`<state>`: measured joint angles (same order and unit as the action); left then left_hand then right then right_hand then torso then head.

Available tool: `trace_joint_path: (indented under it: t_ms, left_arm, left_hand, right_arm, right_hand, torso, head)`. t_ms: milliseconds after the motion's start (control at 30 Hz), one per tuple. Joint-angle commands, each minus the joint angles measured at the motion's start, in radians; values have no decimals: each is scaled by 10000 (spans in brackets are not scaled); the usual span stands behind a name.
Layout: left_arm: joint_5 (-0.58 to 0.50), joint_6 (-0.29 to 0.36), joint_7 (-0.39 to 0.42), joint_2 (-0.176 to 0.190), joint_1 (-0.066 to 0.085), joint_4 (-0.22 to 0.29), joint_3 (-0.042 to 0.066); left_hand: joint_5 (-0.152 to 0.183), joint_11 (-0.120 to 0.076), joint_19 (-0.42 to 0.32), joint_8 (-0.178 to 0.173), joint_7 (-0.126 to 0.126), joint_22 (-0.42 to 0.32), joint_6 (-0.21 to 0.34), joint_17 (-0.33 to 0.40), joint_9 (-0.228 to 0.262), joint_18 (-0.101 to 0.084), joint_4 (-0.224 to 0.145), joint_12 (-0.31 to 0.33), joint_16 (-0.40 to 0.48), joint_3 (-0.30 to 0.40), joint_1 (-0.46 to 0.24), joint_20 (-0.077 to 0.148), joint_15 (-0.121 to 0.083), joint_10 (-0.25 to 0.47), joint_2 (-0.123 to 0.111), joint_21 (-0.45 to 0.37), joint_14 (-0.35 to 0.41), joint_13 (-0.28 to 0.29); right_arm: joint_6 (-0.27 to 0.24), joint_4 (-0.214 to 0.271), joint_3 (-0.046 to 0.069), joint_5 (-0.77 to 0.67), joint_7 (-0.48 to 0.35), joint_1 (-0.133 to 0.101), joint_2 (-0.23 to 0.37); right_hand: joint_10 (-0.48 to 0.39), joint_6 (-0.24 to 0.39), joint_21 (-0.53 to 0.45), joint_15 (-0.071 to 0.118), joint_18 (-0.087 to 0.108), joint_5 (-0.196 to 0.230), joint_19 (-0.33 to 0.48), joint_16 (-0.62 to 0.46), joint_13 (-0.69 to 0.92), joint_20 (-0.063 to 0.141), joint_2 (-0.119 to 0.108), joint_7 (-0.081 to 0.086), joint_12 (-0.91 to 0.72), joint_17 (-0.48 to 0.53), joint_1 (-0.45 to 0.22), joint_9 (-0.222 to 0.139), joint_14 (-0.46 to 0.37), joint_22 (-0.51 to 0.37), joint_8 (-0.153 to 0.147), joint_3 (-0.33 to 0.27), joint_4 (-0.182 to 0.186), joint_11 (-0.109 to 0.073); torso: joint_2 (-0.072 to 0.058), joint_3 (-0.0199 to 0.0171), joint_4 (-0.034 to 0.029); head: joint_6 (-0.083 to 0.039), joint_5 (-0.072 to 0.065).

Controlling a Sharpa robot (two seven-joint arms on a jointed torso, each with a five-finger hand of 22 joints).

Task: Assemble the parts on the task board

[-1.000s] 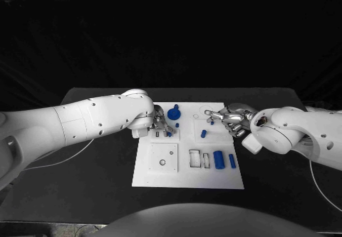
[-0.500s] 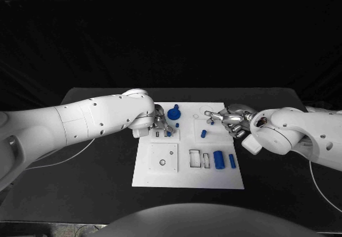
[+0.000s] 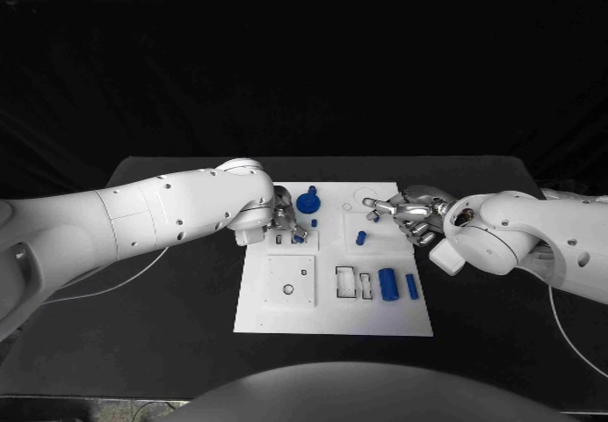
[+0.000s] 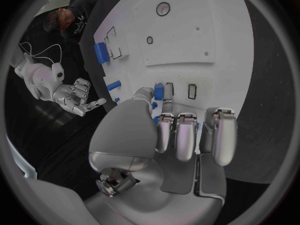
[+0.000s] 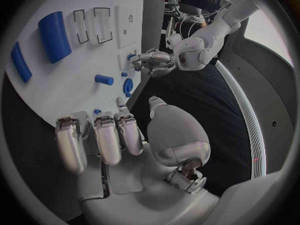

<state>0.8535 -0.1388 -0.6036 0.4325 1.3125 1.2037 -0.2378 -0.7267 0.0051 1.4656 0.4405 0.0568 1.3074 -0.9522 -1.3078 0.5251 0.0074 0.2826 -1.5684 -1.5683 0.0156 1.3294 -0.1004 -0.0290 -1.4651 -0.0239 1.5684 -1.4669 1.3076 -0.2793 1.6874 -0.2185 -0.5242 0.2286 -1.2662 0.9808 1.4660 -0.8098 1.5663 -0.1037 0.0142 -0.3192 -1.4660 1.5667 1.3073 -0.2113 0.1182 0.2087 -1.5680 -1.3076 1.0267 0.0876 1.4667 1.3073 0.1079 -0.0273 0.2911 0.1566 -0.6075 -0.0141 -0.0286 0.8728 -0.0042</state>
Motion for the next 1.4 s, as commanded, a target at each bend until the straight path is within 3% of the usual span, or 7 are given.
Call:
trace_joint_path:
  t_ms: [33,367,633,867,967,1100,1400]
  left_arm:
    - [-20,141,274,5,-7,0,7]
    - [41,152,145,250,40,220,61]
    - [106,-264,-342,501,319,483,116]
    - [156,-863,-971,537,442,517,121]
    - [184,-987,-1147,516,454,516,121]
    - [180,-1072,-1286,458,461,484,120]
    - [274,-1154,-1378,148,448,279,101]
  left_hand:
    - [-307,-80,1052,-40,-39,2634,-34,-2630,99,-74,-8,-24,-25,96,207,88,-91,-1057,-90,24,-1039,2632]
    - [-540,-80,1052,-68,-36,2634,-66,-2630,179,-74,6,-24,-25,172,329,92,-95,-1057,-188,24,-1039,2632]
    - [-509,-70,1052,-92,-23,2634,-105,-2630,214,-74,72,-24,-25,143,233,79,-99,-1057,-228,24,-1039,2632]
    - [199,-85,1052,-233,-40,2634,-177,-2630,267,-74,78,-24,-25,101,-10,39,-105,-1057,-163,24,-1039,2632]
    - [727,-95,1052,-323,-50,2634,-223,-2630,291,-74,75,-24,-25,96,-63,18,-115,-1057,-114,24,-1039,2632]
    - [1162,-98,1052,-419,-51,2634,-273,-2630,312,-74,80,-24,-25,79,-119,-4,-121,-1057,-74,24,-1039,2632]
    - [1408,-107,1052,-503,-66,2634,-312,-2630,335,-74,61,-24,-25,101,-83,-23,-128,-1057,-27,24,-1039,2632]
  right_arm:
    - [112,-11,-2,-91,29,20,9]
    - [99,-44,-2,-92,40,57,20]
    - [82,-61,-2,-92,49,88,24]
    - [82,-59,-2,-92,46,95,7]
    - [82,-61,-2,-92,45,97,6]
    - [77,-59,-2,-90,42,102,11]
    - [84,-51,-2,-88,35,109,-10]
  right_hand:
    - [1048,76,45,-63,-142,-26,-1048,41,2635,-40,133,250,-28,-2632,16,10,1041,2635,51,-81,-7,86]
    - [1048,76,45,-63,-142,-26,-1048,41,2635,-40,133,250,-28,-2632,16,10,1041,2635,51,-81,-7,86]
    - [1048,77,45,-67,-142,-38,-1048,41,2635,-44,145,252,-28,-2632,30,10,1041,2635,54,-81,-9,88]
    - [1048,77,45,-67,-142,-38,-1048,41,2635,-44,145,252,-28,-2632,30,10,1041,2635,54,-81,-9,88]
    - [1048,77,45,-69,-142,-45,-1048,41,2635,-46,152,253,-28,-2632,37,10,1041,2635,57,-82,-10,90]
    - [1048,77,45,-70,-142,-46,-1048,41,2635,-46,153,254,-28,-2632,39,10,1041,2635,57,-83,-10,90]
    - [1048,77,45,-70,-142,-46,-1048,41,2635,-46,153,254,-28,-2632,39,10,1041,2635,57,-83,-10,90]
  torso:
    - [1,2,-3]
    - [13,-11,-5]
    - [1,-13,-4]
    - [-4,-3,-5]
    - [-5,7,0]
    - [-2,5,2]
    - [-9,2,10]
  head:
    - [-2,-1]
    - [-2,-22]
    - [-2,1]
    - [-2,21]
    - [-2,18]
    - [-2,21]
    - [-2,50]
